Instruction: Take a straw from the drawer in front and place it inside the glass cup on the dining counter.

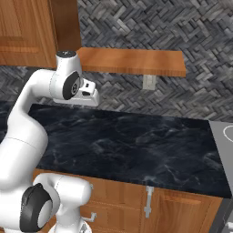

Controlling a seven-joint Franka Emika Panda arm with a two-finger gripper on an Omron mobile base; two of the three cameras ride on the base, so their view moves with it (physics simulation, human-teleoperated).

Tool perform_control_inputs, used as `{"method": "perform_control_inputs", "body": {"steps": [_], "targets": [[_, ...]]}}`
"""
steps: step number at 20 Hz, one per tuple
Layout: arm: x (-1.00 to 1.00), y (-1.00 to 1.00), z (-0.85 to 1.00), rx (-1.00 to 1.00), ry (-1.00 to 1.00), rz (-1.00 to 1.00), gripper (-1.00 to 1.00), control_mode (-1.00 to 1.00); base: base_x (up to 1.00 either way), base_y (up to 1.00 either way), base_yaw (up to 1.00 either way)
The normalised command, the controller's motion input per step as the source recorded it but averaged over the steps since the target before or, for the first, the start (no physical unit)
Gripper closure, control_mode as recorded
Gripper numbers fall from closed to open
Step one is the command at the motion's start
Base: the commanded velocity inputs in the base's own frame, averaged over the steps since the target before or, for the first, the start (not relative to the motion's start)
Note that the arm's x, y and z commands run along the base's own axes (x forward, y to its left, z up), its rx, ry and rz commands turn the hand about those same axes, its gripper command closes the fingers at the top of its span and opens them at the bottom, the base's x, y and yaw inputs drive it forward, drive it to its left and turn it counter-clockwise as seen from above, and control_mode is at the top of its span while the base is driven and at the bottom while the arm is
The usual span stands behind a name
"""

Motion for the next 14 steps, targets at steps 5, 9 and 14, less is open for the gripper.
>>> {"method": "perform_control_inputs", "body": {"steps": [5, 9, 14], "targets": [[0.00, 0.00, 0.00, 0.00, 0.00, 0.00, -1.00, 1.00, 0.00, 0.00, 0.00], [0.00, 0.00, 0.00, 0.00, 0.00, 0.00, -1.00, 1.00, 0.00, 0.00, 0.00], [0.00, 0.00, 0.00, 0.00, 0.00, 0.00, -1.00, 1.00, -0.34, 0.00, 0.00]]}}
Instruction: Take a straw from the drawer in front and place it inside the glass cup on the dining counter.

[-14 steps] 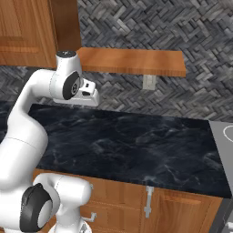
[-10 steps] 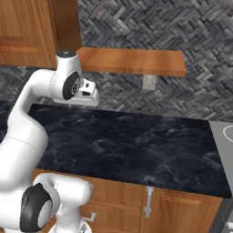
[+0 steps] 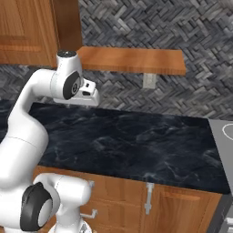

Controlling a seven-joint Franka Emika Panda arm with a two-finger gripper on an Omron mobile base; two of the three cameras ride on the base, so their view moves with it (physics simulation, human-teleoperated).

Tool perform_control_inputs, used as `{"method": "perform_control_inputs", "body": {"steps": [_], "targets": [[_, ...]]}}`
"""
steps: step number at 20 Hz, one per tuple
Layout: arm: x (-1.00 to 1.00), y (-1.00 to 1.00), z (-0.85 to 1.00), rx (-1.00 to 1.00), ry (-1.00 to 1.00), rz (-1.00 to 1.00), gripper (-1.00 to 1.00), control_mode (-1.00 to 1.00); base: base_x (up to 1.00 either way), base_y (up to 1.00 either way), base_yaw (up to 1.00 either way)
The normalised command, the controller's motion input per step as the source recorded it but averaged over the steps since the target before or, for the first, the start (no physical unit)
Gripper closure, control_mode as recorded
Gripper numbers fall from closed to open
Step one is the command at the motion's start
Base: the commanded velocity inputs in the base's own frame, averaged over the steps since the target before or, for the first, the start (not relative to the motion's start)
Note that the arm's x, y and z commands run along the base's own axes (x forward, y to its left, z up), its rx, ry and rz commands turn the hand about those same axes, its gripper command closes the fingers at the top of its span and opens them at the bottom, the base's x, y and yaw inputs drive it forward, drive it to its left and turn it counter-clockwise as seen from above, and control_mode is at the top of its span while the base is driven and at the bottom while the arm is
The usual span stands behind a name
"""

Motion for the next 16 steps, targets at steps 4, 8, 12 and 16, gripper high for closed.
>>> {"method": "perform_control_inputs", "body": {"steps": [4, 8, 12, 16], "targets": [[0.00, 0.00, 0.00, 0.00, 0.00, 0.00, -1.00, 1.00, -0.91, -0.03, 0.00], [0.00, 0.00, 0.00, 0.00, 0.00, 0.00, -1.00, 1.00, -0.84, 0.00, -0.01], [0.00, 0.00, 0.00, 0.00, 0.00, 0.00, -1.00, 1.00, -0.42, 0.00, -0.09], [0.00, 0.00, 0.00, 0.00, 0.00, 0.00, -1.00, 1.00, -0.12, 0.06, -0.22]]}}
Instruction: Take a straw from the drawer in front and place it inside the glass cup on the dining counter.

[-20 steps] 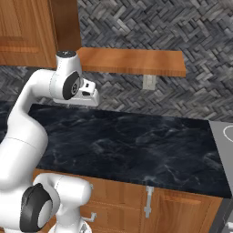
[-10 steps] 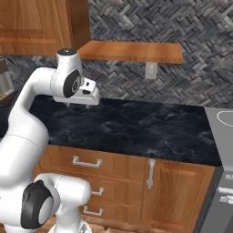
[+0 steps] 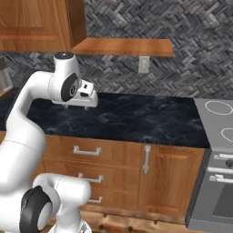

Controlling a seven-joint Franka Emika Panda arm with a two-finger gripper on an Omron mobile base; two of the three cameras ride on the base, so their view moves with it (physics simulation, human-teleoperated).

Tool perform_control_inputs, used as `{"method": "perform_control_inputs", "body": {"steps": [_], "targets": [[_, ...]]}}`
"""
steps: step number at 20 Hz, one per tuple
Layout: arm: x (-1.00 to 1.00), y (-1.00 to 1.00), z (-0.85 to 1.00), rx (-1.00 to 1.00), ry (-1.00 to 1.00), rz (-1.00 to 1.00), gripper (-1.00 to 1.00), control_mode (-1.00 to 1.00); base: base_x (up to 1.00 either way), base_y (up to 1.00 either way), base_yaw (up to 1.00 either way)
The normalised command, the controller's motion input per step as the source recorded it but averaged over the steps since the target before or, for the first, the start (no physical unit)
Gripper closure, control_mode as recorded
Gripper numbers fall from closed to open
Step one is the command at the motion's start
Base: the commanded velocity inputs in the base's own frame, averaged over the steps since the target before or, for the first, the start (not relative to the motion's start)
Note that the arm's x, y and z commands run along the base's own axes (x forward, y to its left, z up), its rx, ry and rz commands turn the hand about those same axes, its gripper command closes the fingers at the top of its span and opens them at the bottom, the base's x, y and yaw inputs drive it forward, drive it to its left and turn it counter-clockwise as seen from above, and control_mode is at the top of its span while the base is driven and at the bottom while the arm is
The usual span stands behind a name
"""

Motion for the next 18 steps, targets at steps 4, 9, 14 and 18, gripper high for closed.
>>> {"method": "perform_control_inputs", "body": {"steps": [4, 9, 14, 18], "targets": [[0.00, 0.00, 0.00, 0.00, 0.00, 0.00, -1.00, 1.00, 0.00, 0.30, -0.44], [0.00, 0.00, 0.00, 0.00, 0.00, 0.00, -1.00, 1.00, 0.00, 0.42, -0.50], [0.00, 0.00, 0.00, 0.00, 0.00, 0.00, -1.00, 1.00, -0.01, 0.22, -0.46], [0.00, 0.00, 0.00, 0.00, 0.00, 0.00, -1.00, 1.00, -0.12, 0.15, -0.44]]}}
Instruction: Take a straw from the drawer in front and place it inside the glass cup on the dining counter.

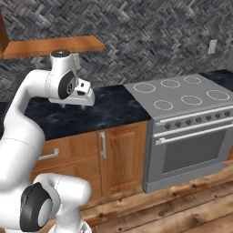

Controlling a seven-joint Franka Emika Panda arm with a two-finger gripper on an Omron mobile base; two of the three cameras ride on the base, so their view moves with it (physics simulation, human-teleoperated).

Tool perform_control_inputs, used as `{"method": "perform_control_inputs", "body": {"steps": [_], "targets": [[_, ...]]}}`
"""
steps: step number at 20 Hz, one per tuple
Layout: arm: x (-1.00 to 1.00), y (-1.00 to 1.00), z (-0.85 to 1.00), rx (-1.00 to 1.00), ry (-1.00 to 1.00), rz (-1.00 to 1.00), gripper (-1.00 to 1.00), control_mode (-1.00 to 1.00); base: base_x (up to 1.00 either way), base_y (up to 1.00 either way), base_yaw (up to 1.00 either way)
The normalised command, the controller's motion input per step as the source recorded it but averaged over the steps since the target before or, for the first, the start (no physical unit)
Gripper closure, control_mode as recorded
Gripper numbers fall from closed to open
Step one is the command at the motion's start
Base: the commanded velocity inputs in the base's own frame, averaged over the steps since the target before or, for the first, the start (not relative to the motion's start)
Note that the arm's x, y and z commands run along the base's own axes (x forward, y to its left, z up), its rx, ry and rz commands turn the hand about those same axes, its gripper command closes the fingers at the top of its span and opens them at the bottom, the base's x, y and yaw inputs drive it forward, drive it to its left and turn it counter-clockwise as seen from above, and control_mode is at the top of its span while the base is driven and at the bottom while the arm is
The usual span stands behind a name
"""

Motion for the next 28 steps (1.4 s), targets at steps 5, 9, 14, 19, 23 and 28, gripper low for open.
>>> {"method": "perform_control_inputs", "body": {"steps": [5, 9, 14, 19, 23, 28], "targets": [[0.00, 0.00, 0.00, 0.00, 0.00, 0.00, -1.00, 1.00, -0.21, 0.21, -0.35], [0.00, 0.00, 0.00, 0.00, 0.00, 0.00, -1.00, 1.00, -0.24, 0.37, -0.30], [0.00, 0.00, 0.00, 0.00, 0.00, 0.00, -1.00, 1.00, -0.22, 0.46, -0.24], [0.00, 0.00, 0.00, 0.00, 0.00, 0.00, -1.00, 1.00, -0.15, 0.54, -0.22], [0.00, 0.00, 0.00, 0.00, 0.00, 0.00, -1.00, 1.00, -0.14, 0.51, -0.22], [0.00, 0.00, 0.00, 0.00, 0.00, 0.00, -1.00, 1.00, -0.14, 0.52, -0.23]]}}
